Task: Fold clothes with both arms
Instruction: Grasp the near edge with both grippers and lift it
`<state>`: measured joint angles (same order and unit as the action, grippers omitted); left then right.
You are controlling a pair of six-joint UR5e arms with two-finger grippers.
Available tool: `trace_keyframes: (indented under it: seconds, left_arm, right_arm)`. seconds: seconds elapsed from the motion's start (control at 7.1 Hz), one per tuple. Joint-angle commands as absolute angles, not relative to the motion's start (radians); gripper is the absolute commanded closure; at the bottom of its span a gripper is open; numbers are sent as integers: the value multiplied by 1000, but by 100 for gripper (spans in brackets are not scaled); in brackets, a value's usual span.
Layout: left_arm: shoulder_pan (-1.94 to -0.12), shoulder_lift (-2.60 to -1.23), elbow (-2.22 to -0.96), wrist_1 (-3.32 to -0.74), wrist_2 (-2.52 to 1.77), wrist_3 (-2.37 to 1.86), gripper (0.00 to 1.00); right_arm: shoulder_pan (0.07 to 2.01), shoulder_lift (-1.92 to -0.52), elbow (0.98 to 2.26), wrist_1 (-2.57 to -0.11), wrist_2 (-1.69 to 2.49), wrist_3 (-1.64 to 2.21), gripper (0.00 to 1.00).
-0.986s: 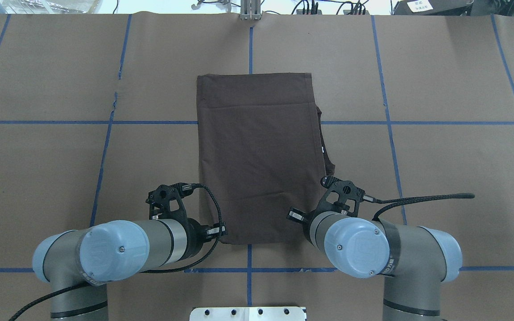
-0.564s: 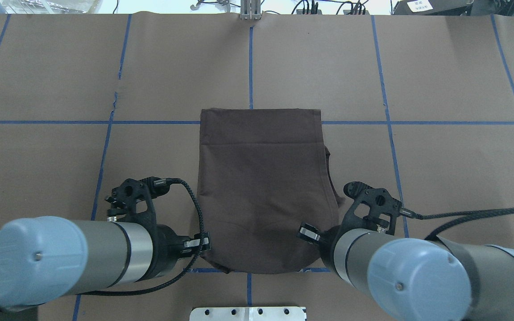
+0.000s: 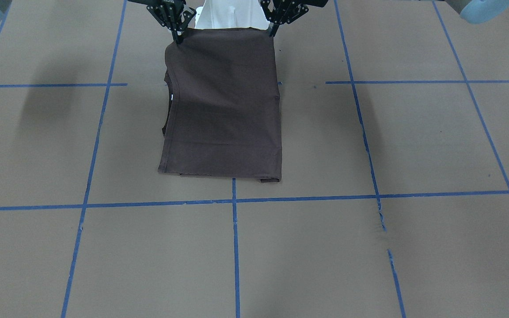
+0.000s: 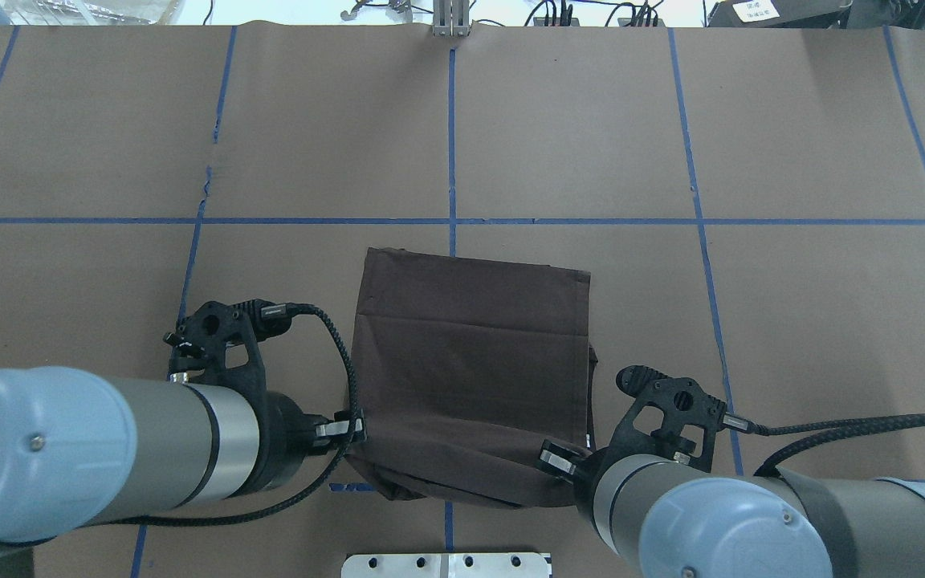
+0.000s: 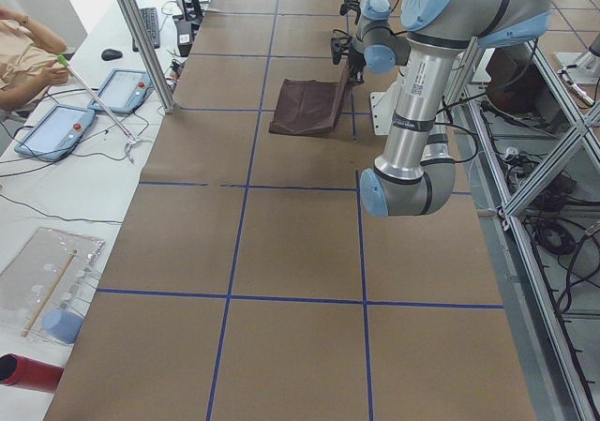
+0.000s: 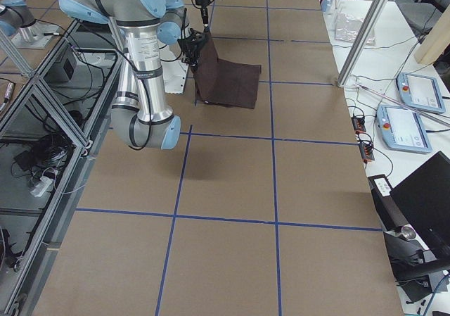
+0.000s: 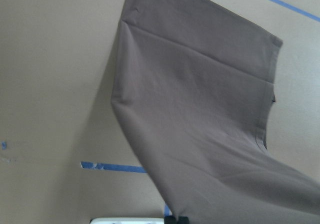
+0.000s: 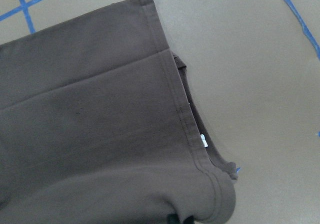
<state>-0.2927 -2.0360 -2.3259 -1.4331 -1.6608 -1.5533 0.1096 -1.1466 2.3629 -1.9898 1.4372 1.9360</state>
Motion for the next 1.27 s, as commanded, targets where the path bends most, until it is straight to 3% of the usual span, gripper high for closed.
trace_keyframes:
  seconds: [0.0,0.7,1.13]
  left_arm:
    - [-438,-2113,-2191,-1452,-1667,-1426,100]
    - [-552,-2189,-1641,-1923,-1663,-1355,100]
    - [-551,-2198,-1562,-1968,-1661,-1350,100]
  right_arm:
    - [205,-1096,2248,-1964,1443,1902,100]
    - [389,-1034,1822,-1590,1466,1772,100]
    - [413,-1006,1723,-1523,1470,1747,100]
